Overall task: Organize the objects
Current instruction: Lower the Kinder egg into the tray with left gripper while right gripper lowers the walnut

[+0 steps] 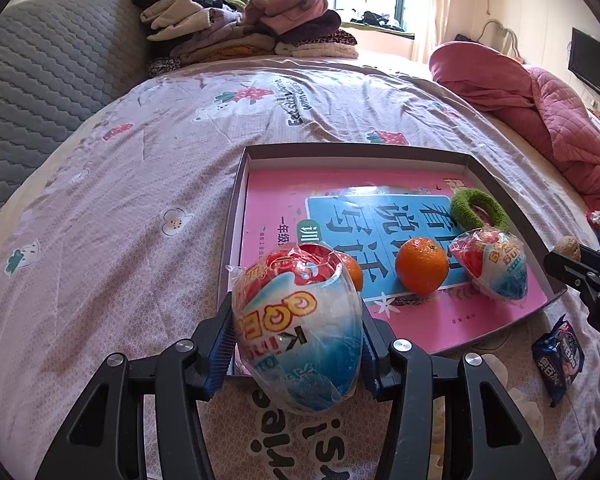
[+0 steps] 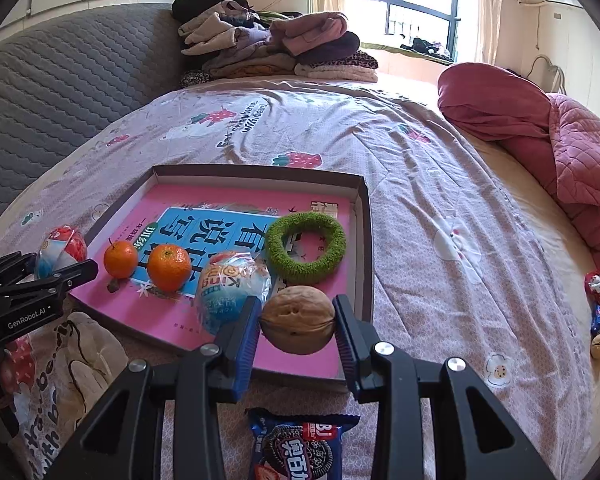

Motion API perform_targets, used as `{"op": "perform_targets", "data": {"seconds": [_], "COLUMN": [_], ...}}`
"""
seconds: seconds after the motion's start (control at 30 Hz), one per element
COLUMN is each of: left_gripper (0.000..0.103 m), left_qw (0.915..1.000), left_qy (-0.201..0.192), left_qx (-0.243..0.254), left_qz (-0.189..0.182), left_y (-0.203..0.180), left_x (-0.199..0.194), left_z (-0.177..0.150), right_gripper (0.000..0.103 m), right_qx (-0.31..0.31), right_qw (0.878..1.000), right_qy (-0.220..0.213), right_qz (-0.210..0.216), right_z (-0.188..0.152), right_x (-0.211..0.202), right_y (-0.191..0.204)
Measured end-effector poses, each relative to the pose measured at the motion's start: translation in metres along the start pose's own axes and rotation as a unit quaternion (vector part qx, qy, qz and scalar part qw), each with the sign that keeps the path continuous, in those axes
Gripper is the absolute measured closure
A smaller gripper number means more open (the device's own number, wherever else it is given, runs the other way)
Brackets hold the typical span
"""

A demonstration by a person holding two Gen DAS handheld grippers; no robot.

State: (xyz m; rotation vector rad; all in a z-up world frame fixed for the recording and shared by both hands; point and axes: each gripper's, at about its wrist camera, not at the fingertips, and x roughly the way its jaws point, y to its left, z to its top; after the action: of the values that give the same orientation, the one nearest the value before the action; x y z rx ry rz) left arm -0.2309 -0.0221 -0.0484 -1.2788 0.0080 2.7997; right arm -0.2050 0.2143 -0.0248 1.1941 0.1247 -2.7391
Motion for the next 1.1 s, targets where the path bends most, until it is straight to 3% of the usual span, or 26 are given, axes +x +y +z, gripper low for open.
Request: {"op": "perform_targets", "data": {"seconds": [1.1], "left_gripper": [0.05], "left_qw": [0.9997], "left_qy": [0.017], "left_qx": [0.005], "left_qz": [-0.017], "left_y": [-0.006], "left_x": [0.027], "left_z": [-0.003], "right_gripper": [0.066], "right_qx": [-0.045], "right_qw": [0.997], "right_qy": [0.059], "right_qz": [-0.02], "right_z": [0.003], "right_x": [0.058], "right_y": [0.025]}}
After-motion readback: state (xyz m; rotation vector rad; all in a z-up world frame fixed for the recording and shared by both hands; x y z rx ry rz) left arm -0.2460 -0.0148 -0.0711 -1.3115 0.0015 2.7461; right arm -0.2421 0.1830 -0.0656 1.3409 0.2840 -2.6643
